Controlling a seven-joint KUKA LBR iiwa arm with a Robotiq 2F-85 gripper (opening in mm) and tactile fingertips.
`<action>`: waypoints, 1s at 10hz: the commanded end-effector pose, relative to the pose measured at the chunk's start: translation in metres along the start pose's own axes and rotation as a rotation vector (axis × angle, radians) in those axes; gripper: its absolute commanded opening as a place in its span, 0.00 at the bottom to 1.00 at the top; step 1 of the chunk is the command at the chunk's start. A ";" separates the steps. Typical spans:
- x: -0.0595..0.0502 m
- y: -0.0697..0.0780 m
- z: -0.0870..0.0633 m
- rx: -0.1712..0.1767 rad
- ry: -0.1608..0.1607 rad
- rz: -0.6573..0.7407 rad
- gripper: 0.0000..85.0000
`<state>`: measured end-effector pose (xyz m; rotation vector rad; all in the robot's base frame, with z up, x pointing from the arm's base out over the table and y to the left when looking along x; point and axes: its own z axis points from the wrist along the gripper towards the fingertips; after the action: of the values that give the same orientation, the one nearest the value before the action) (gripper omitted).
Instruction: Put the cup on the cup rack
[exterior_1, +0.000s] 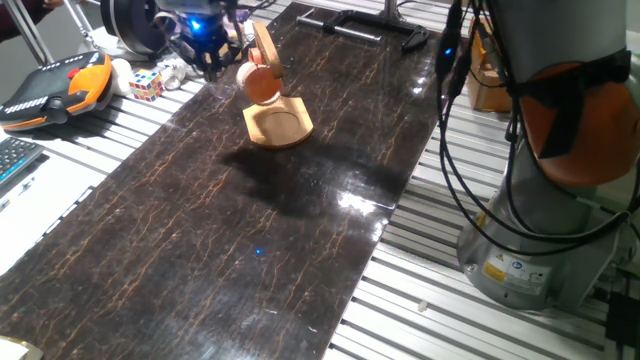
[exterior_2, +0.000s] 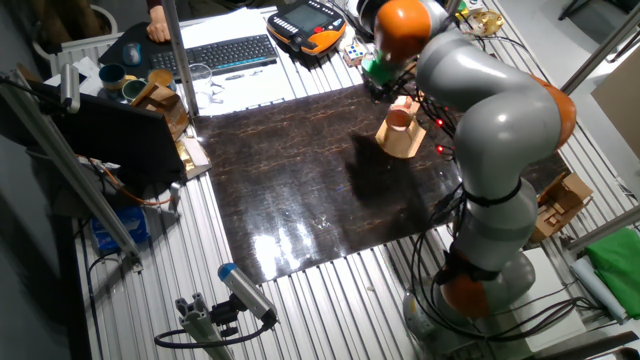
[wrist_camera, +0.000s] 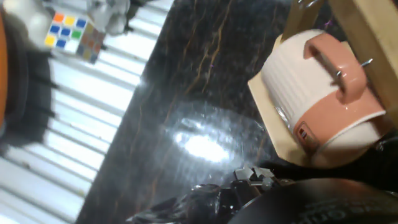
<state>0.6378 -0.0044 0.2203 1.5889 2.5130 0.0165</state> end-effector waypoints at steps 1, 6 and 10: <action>0.003 0.002 -0.001 0.009 0.032 -0.022 0.01; 0.017 -0.003 -0.011 0.018 0.089 -0.235 0.01; 0.045 -0.013 -0.017 0.018 0.100 -0.404 0.01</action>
<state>0.6037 0.0325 0.2306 1.1925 2.8315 0.0221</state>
